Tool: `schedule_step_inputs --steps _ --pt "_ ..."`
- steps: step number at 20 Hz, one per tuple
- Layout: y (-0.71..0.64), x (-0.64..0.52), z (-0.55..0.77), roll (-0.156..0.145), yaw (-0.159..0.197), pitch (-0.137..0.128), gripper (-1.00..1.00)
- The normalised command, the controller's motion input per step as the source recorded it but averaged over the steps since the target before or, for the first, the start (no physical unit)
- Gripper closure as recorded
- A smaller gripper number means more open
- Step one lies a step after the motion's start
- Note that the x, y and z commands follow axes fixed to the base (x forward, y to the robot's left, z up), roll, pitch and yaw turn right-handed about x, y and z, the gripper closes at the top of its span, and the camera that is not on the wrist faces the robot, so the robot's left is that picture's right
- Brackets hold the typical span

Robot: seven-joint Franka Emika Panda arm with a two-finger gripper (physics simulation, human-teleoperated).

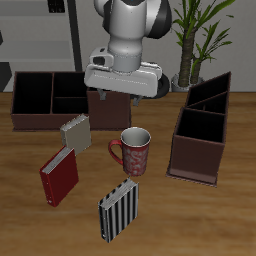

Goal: Place the red mug into the back desk caddy's right compartment

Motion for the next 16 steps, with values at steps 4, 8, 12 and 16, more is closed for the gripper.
schedule_step_inputs --steps 4,8,12,16 --pt "0.03 0.04 -0.2 0.022 -0.014 0.006 -1.0" --pt "-0.05 0.04 -0.19 0.021 -0.036 0.013 -1.0" --pt "0.1 0.04 -0.23 0.089 0.032 0.017 -1.0" --pt "0.02 0.04 -0.16 0.05 0.01 0.005 -1.0"
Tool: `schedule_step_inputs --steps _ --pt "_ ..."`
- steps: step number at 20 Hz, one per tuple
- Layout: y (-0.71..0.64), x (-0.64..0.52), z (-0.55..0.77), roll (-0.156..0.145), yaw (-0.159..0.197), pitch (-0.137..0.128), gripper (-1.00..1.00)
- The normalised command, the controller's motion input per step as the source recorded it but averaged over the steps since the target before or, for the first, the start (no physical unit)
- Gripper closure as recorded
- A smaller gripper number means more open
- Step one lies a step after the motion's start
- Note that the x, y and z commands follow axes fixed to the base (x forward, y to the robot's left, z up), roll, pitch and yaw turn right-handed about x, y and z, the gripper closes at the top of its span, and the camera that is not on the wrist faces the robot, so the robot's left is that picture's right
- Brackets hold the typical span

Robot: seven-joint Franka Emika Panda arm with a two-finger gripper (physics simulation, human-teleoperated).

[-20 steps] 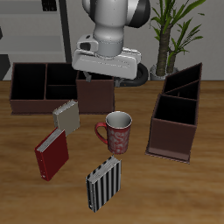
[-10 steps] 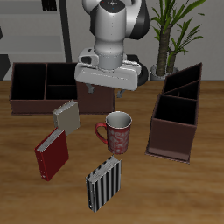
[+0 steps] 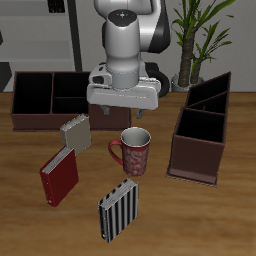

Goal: Place the red mug into the back desk caddy's right compartment

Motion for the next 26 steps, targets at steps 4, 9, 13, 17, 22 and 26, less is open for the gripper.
schedule_step_inputs --steps 4,9,13,17,22,26 --pt "-0.08 0.04 -0.14 0.003 -0.016 0.005 -1.0" --pt "-0.1 0.0 -0.12 -0.014 -0.02 0.007 -1.0" --pt "-0.01 0.06 -0.33 -0.03 -0.03 0.035 -1.0" --pt "0.12 -0.03 -0.2 0.015 -0.008 0.01 -1.0" --pt "0.12 -0.03 -0.21 0.022 -0.013 0.019 -1.0" --pt "0.02 0.04 -0.25 0.004 -0.018 0.041 -1.0"
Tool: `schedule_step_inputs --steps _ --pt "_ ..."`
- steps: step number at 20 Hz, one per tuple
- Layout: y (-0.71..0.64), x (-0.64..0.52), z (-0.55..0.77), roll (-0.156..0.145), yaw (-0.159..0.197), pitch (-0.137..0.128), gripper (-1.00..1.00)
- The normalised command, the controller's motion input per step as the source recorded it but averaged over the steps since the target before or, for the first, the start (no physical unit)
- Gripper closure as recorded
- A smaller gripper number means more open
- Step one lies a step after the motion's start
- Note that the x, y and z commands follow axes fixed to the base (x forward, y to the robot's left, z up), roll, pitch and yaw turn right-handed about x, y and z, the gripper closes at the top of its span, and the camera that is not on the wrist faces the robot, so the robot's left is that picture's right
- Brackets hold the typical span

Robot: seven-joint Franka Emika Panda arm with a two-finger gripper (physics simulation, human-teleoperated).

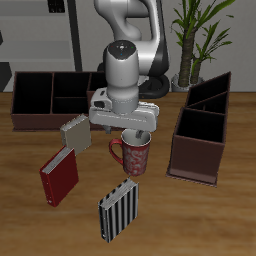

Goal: Place the red mug into the back desk caddy's right compartment

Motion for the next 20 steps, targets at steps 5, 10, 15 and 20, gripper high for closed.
schedule_step_inputs --steps 5,10,15,20 --pt "0.05 0.04 -0.21 0.015 -0.014 0.039 -1.0" --pt "0.04 0.0 -0.2 0.026 -0.012 0.031 1.0" --pt "0.0 -0.03 0.02 0.011 -0.025 0.002 1.0" --pt "0.03 0.0 0.1 0.004 -0.007 -0.005 1.0"
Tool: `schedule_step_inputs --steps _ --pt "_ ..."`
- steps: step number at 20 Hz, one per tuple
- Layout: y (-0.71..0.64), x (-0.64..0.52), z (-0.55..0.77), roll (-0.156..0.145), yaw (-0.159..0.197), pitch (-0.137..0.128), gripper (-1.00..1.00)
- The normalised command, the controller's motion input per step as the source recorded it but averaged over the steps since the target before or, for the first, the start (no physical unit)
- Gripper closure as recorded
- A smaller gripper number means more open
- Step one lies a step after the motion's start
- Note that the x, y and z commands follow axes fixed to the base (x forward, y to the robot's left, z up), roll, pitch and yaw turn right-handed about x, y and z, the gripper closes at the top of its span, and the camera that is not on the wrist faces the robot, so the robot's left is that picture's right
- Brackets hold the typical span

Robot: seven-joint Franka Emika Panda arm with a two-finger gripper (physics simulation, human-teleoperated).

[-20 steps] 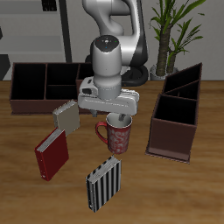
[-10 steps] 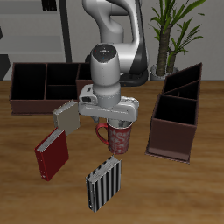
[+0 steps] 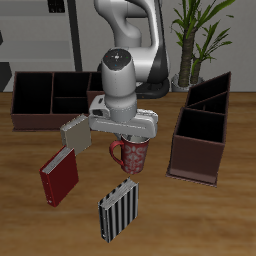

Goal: Place the red mug into the back desk caddy's right compartment

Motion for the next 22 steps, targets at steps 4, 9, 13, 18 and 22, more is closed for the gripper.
schedule_step_inputs --steps 4,9,13,18,22 --pt "-0.02 -0.01 0.32 -0.008 -0.003 -0.037 1.0" --pt "-0.01 -0.06 0.51 -0.02 0.01 -0.057 1.0" --pt "-0.04 -0.12 0.56 -0.022 0.015 -0.051 1.0" --pt "-0.02 -0.13 0.46 -0.03 0.015 -0.037 1.0" --pt "0.07 -0.22 0.41 -0.007 0.056 -0.04 1.0"
